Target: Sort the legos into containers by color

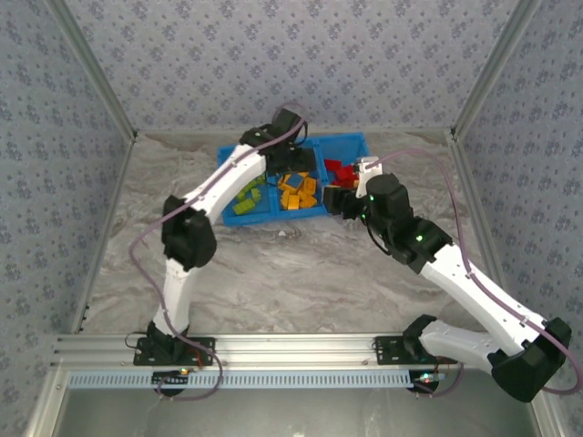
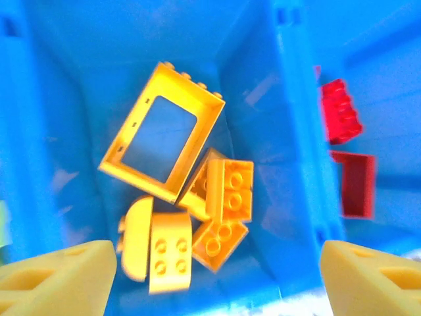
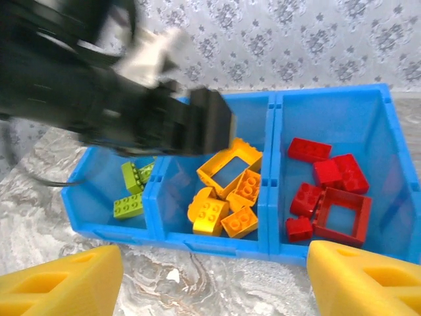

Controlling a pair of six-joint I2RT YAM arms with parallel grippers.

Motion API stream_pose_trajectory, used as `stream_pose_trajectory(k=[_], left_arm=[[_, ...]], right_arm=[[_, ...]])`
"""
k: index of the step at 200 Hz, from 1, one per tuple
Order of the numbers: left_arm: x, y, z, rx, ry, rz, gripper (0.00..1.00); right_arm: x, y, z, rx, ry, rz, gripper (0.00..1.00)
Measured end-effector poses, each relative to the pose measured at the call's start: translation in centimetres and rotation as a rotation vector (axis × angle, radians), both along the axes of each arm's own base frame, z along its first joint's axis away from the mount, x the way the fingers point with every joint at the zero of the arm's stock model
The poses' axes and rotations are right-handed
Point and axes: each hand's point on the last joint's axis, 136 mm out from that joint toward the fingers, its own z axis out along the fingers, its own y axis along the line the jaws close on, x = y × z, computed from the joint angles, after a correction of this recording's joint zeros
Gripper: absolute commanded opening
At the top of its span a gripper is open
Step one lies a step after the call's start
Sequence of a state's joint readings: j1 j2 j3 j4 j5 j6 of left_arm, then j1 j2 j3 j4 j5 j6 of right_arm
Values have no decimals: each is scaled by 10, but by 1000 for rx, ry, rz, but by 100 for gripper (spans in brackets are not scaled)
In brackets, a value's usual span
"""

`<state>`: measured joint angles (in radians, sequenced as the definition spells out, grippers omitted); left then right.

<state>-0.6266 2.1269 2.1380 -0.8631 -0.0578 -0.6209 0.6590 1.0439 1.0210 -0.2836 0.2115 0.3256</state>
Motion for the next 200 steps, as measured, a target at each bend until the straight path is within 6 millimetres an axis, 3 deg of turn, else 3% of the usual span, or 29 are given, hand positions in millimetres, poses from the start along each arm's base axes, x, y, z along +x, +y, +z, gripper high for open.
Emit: stream_pose_trajectory(k=[3,6,22,42,57,77,95,120,133,154,177,200], left_arm=[[-3,4,9,0,-16,-3,98],[-7,8,19,-11,-27,10,98],[-29,30,62,-38,-97,30,98],[-62,67,98,-63,-163,64,98],[-86,102,108,-49,-199,109,98],[-116,152,108,17,-234,200,98],[-142,198,98,123,-247,318,98],[-170,256,79,301,-289,461,98],[-182,278,57,392,-319,471,98],[-195,310,7,503,-338,481,98],[-197,336,-38,610,-288,480,98],[-181,349,-72,622,-235,470,98]], right_arm=[[0,-1,1,-2,-2,-5,95],[0,-2,2,-7,-2,-9,99],[1,-10,8,-31,-6,-40,100],[1,-21,19,-49,-19,-80,100],[-1,-31,23,-57,-25,-105,100],[-4,-45,21,-82,-20,-149,100],[-2,-65,15,-112,3,-242,100],[6,-118,-12,-189,80,-496,100],[10,-146,-34,-245,108,-592,100],[14,-179,-88,-357,169,-644,100],[21,-192,-139,-465,258,-634,100],[40,-195,-164,-494,282,-619,100]])
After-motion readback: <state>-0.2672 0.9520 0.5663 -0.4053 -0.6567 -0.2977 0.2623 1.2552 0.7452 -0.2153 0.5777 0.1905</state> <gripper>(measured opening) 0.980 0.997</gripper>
